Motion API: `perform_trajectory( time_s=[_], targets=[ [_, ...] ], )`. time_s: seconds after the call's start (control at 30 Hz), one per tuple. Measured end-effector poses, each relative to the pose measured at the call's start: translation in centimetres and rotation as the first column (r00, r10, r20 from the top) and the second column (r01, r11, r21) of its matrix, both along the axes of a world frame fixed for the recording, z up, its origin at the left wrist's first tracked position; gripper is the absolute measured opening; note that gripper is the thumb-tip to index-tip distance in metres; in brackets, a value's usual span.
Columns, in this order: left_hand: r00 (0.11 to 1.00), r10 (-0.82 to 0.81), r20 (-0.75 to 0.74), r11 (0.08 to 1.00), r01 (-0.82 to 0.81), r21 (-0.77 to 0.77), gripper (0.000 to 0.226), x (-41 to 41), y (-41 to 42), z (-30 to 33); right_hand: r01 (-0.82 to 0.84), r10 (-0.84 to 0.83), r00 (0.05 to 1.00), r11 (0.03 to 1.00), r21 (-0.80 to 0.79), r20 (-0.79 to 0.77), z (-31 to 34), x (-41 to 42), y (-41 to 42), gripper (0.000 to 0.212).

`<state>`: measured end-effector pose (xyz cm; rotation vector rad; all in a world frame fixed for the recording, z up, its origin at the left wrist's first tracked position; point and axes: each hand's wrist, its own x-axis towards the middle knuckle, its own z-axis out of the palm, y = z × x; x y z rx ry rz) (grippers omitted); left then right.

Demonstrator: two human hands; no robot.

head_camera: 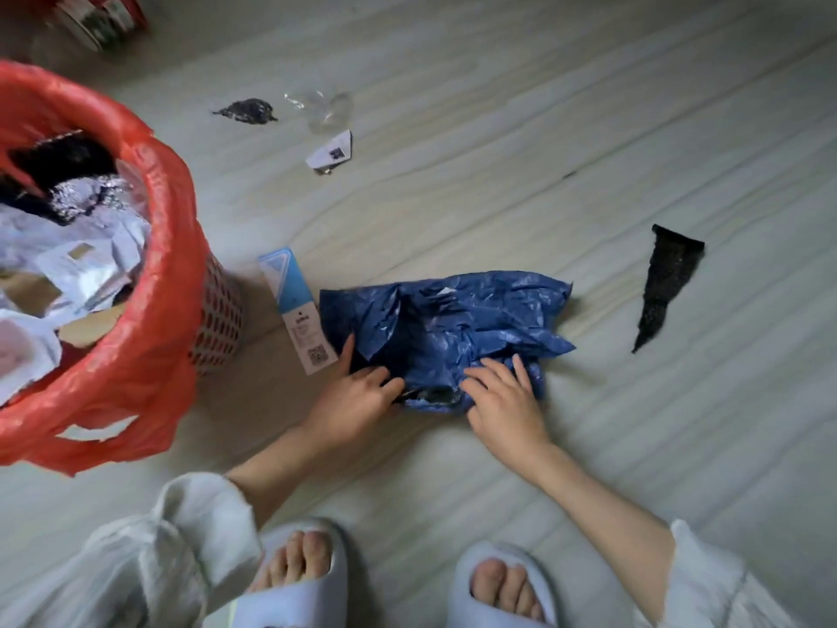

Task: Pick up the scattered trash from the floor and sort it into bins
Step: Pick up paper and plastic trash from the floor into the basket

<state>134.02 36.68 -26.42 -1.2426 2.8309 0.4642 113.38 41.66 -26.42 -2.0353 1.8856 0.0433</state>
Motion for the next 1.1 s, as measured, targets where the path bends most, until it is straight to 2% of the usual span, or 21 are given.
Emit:
perform_trajectory(
  time_s=[0.07,0.1,0.13,0.17,0.2,0.27,0.33,0.4,0.47,0.5,0.53,0.6,0.67,0.7,0.73,0.8,0.87,0.93,1.0,1.03,1.1],
  targets=[
    [0.955,0.25,-0.162,0.959,-0.222,0.174,0.008,0.1,-0.3,1.4,0.199,-0.21,0.972,0.973,0.114,0.103,0.9,0.3,-0.4,0.022],
    [0.887,0.402,-0.227,0.902,-0.341,0.265,0.012,-0.1,-0.4,1.9,0.267,-0.284,0.953,0.952,0.149,0.106,0.9,0.3,-0.6,0.018],
    [0.818,0.498,-0.289,0.86,-0.423,0.285,0.02,-0.3,-0.4,2.5,0.303,-0.322,0.941,0.938,0.169,0.1,0.7,0.2,-0.5,0.013],
    [0.799,0.502,-0.331,0.865,-0.455,0.214,0.025,-0.5,-0.4,3.0,0.33,-0.352,0.931,0.926,0.185,0.099,0.6,0.1,-0.5,0.012],
    [0.845,0.402,-0.354,0.91,-0.411,0.052,0.027,-0.9,-0.2,3.4,0.354,-0.374,0.923,0.917,0.182,0.089,0.6,0.0,-0.6,0.013],
    [0.939,0.103,-0.327,0.952,-0.189,-0.241,0.027,-1.6,1.0,3.7,0.369,-0.386,0.918,0.914,0.167,0.088,0.5,-0.2,-0.8,0.015],
    [0.98,-0.123,-0.157,0.927,0.057,-0.371,0.027,-1.6,2.4,2.2,0.375,-0.395,0.915,0.907,0.191,0.079,0.6,-0.2,-0.8,0.017],
    [0.983,-0.132,0.127,0.974,0.152,-0.166,0.053,-1.5,2.9,1.3,0.401,-0.43,0.899,0.883,0.243,0.081,0.6,-0.1,-1.0,0.022],
    [0.956,-0.078,0.284,0.996,0.065,0.056,0.073,-1.4,2.1,0.1,0.433,-0.473,0.871,0.867,0.247,0.134,0.9,0.2,-0.8,0.03],
    [0.945,-0.04,0.324,0.991,-0.005,0.137,0.072,-1.7,1.5,-0.2,0.437,-0.462,0.874,0.883,0.172,0.151,1.1,0.4,-0.5,0.038],
    [0.939,-0.013,0.344,0.983,-0.05,0.176,0.068,-2.2,0.9,-0.3,0.384,-0.383,0.916,0.923,0.015,0.121,1.5,0.6,0.0,0.044],
    [0.958,0.057,0.281,0.98,-0.107,0.168,0.06,-3.5,0.4,-0.2,0.091,-0.114,0.991,0.961,-0.263,-0.074,1.7,1.0,1.4,0.051],
    [0.973,0.136,0.189,0.97,-0.169,0.175,0.05,-4.5,0.1,0.4,-0.155,0.098,0.971,0.954,-0.258,-0.219,1.1,1.2,3.0,0.06],
    [0.969,0.181,0.168,0.959,-0.212,0.19,0.045,-4.7,0.0,0.7,-0.183,0.13,0.963,0.959,-0.216,-0.237,0.7,1.0,3.4,0.067],
    [0.965,0.223,0.14,0.945,-0.249,0.211,0.038,-4.8,-0.2,0.9,-0.159,0.115,0.965,0.971,-0.18,-0.235,0.2,0.8,3.3,0.072],
    [0.948,0.314,0.043,0.866,-0.305,0.396,0.027,-5.0,-0.2,1.3,-0.067,0.034,0.974,0.988,-0.142,-0.222,-0.6,0.4,2.7,0.07],
    [0.933,0.359,-0.023,0.747,-0.272,0.606,0.023,-4.8,-0.1,1.5,-0.002,-0.026,0.987,0.986,-0.169,-0.16,-1.1,0.0,2.0,0.053],
    [0.951,0.31,-0.017,0.675,-0.208,0.708,0.031,-4.4,0.0,1.7,0.136,-0.132,0.991,0.981,-0.14,0.035,-0.4,-0.1,1.0,0.034],
    [0.943,0.332,-0.017,0.674,-0.224,0.704,0.042,-4.0,0.3,1.9,0.369,-0.358,0.893,0.929,0.011,0.274,1.1,0.2,0.1,0.033],
    [0.919,0.394,-0.032,0.709,-0.281,0.647,0.043,-4.0,0.4,2.2,0.497,-0.496,0.792,0.862,0.094,0.356,1.6,0.5,-0.3,0.033],
    [0.836,0.539,-0.099,0.775,-0.447,0.446,0.032,-4.5,0.7,3.0,0.677,-0.705,0.517,0.684,0.272,0.486,2.7,1.9,-0.9,0.031]
  ],
)
